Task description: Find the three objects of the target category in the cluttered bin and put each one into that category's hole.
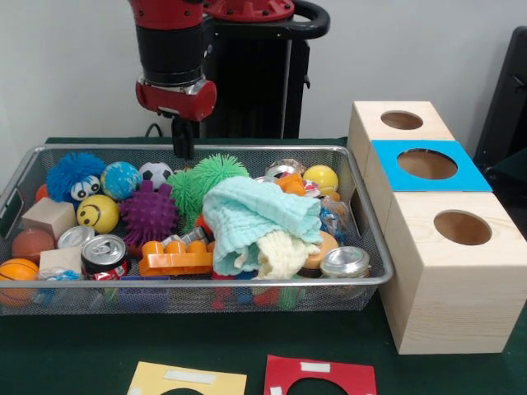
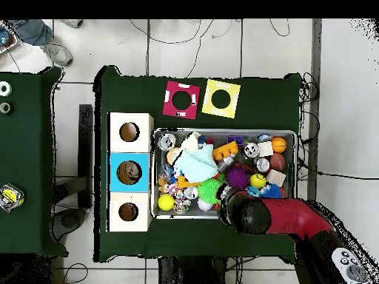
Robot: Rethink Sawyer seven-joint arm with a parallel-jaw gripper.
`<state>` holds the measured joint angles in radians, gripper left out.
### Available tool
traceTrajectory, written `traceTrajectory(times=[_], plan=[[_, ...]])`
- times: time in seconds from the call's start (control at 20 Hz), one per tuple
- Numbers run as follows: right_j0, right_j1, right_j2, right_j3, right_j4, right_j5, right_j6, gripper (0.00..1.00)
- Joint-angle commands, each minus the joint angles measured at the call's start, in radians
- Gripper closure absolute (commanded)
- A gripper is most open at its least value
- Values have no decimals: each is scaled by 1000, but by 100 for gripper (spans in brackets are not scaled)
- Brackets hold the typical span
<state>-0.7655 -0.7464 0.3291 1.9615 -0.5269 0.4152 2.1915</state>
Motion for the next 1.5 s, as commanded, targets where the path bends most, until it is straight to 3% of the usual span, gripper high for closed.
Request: traceTrajectory(times=[0.05,0.6,1.0,1.4,1.45,1.5], plan=[[12,6,102,81,-150,-97,-159,100],[91,9,29,94,-141,-162,28,100],[75,13,67,76,-98,-134,-7,100],[93,79,86,-21,-102,-106,-38,100],[100,80,79,-26,-113,-124,-32,0],[98,83,84,-30,-113,-121,-38,0]])
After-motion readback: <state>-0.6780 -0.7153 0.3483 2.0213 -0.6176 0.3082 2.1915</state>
